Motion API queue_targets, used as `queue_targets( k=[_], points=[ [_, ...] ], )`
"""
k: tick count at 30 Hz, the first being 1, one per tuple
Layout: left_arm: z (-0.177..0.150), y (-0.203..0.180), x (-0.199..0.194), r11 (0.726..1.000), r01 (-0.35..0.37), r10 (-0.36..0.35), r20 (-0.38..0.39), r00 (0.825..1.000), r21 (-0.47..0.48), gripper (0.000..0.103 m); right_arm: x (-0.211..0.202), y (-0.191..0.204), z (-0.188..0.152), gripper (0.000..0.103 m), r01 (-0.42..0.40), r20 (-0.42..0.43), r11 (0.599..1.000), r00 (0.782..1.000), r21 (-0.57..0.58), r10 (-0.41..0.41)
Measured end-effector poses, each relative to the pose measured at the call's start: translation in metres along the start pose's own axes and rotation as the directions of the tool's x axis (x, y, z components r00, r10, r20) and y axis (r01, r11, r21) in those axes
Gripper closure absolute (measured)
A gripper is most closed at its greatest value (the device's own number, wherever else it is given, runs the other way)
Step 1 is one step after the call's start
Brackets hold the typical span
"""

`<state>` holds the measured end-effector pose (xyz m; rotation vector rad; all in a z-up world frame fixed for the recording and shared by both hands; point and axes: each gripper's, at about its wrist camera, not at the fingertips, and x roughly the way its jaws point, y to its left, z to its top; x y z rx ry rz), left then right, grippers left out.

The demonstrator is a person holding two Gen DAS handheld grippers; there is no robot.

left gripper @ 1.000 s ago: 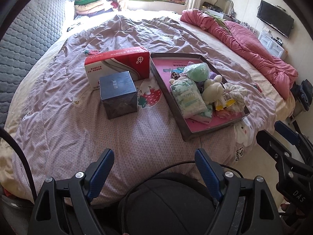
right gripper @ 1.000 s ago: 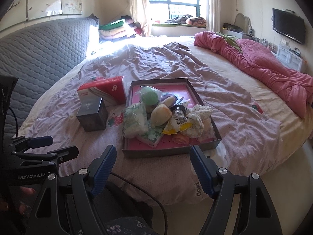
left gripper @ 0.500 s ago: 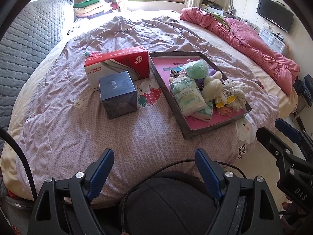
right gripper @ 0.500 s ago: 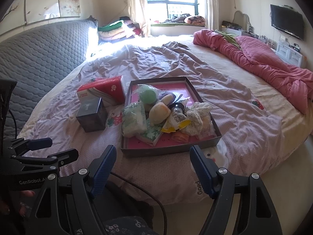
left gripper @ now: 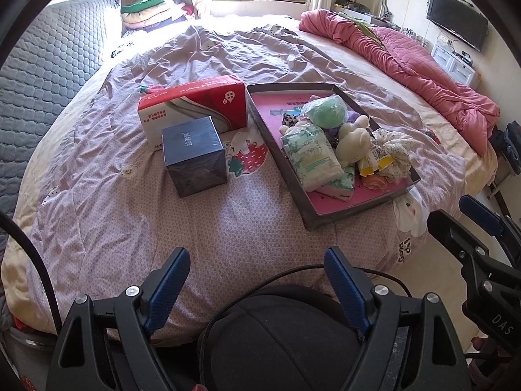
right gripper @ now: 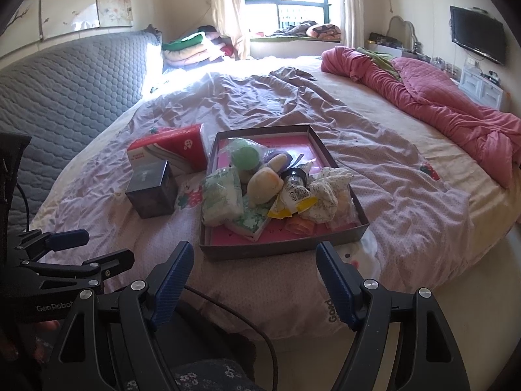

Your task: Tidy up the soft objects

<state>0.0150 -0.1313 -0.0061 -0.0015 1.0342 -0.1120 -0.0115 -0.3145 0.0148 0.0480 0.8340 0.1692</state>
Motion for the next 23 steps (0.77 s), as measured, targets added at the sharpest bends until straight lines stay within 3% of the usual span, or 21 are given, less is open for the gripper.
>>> queue_targets(
  k=[15, 23],
  points=[
    [0.0, 0.007, 0.014, 0.999, -0.033, 0.034, -0.012, 0.999, 0.011, 0.019, 0.008, 0.001, 0.002, 0.024, -0.005, -0.019, 1.0, 1.0, -0.005, 0.005],
    [0.004, 0.029, 0.027, 0.997, -0.004, 0.003, -0.013, 1.0, -0.071, 0.019, 0.023, -0.01, 0.003, 0.024, -0.003, -0.044, 1.0, 0.999, 0.02, 0.004]
  ],
)
